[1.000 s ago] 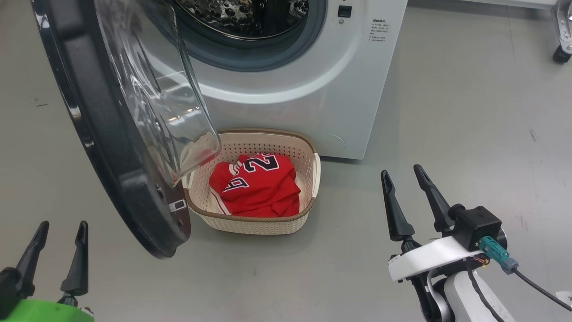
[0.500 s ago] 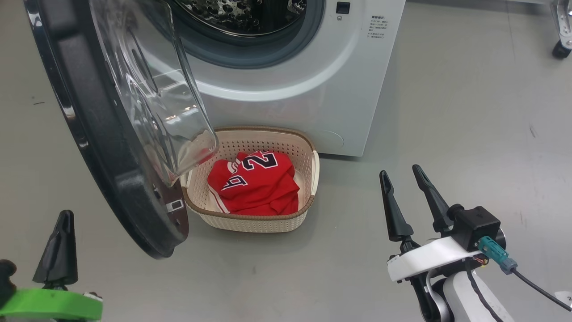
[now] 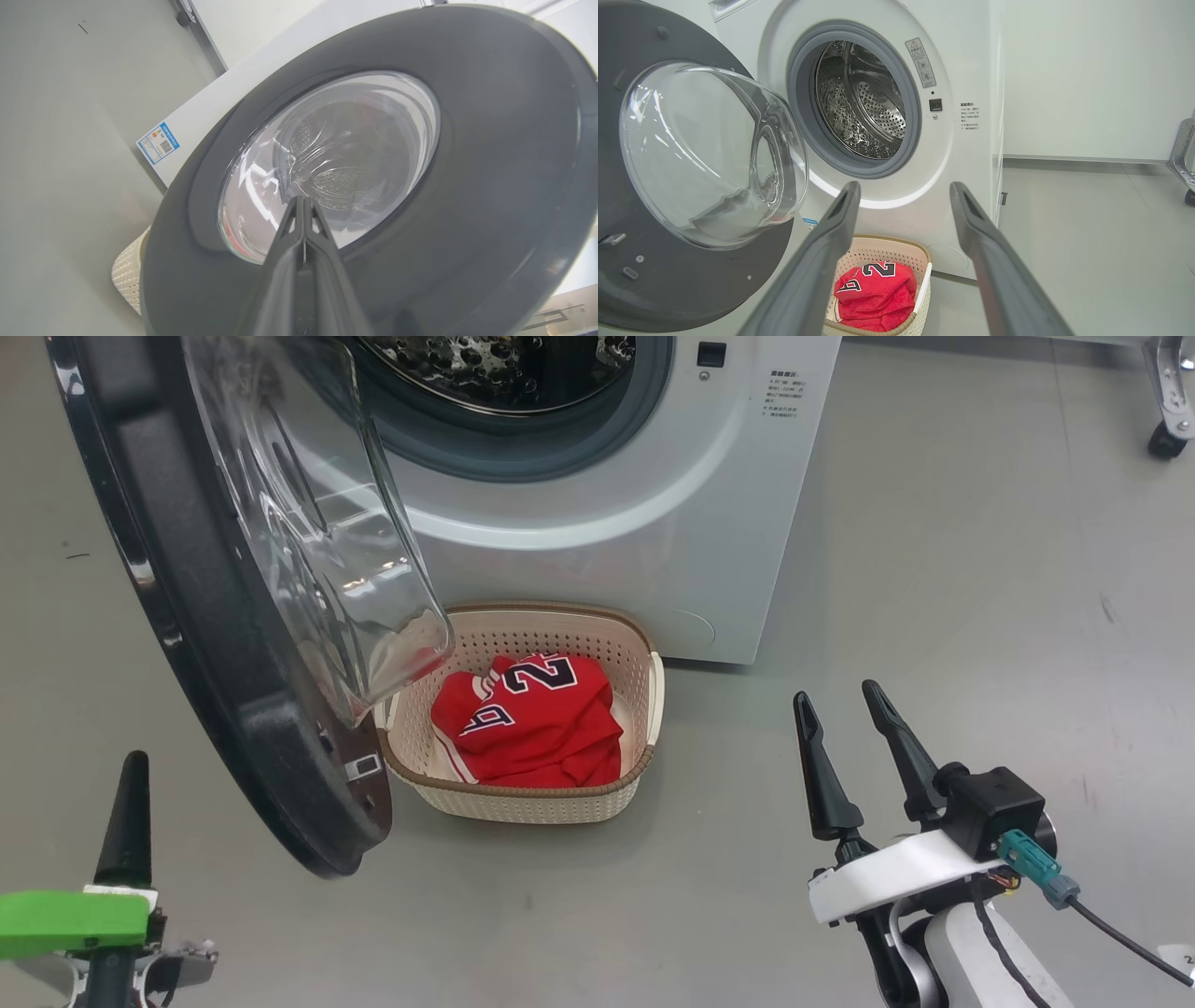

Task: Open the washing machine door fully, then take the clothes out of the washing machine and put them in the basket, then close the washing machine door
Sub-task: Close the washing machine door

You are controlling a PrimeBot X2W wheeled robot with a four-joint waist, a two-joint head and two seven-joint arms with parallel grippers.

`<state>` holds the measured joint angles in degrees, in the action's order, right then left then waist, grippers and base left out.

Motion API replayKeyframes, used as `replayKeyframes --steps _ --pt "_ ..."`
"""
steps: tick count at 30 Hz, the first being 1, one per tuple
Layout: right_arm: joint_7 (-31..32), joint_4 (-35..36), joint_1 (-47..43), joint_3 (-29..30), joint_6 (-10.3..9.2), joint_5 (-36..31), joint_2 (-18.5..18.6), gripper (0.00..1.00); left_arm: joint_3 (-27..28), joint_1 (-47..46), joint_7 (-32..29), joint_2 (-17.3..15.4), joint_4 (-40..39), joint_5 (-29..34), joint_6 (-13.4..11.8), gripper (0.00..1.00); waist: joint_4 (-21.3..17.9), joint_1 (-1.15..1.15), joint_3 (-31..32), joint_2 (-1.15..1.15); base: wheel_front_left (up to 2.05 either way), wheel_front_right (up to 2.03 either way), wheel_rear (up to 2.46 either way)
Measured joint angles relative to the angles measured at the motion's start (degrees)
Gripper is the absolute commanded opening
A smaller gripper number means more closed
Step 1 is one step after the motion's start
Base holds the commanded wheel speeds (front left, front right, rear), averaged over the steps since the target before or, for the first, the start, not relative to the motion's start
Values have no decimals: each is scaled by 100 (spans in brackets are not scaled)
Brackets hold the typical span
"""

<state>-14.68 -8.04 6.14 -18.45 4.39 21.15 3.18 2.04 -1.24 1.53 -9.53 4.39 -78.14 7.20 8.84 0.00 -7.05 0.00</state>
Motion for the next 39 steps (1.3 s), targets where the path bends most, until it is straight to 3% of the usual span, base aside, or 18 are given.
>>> replayKeyframes --steps 7,14,22,28,39 --pt "-1 -9 0 -2 0 1 0 100 303 -137 -1029 189 -23 -1715 -16 0 -2 0 35 0 0 0 0" --pt "-1 -35 -1 -13 1 1 0 100 425 -194 -1801 264 -311 -2804 -321 0 -4 0 94 0 0 0 0" --pt "-1 -55 -1 -49 3 0 -1 100 489 -198 -2435 167 -423 -3433 -679 0 -23 0 150 0 0 0 0" --pt "0 -64 -12 -154 7 0 -7 100 487 -175 -2679 80 -565 -3520 -973 0 -114 0 156 0 0 0 0" --pt "-1 -30 -13 -169 4 0 -7 100 414 -171 -2855 48 -856 -3664 -1154 0 -379 0 28 0 0 0 0"
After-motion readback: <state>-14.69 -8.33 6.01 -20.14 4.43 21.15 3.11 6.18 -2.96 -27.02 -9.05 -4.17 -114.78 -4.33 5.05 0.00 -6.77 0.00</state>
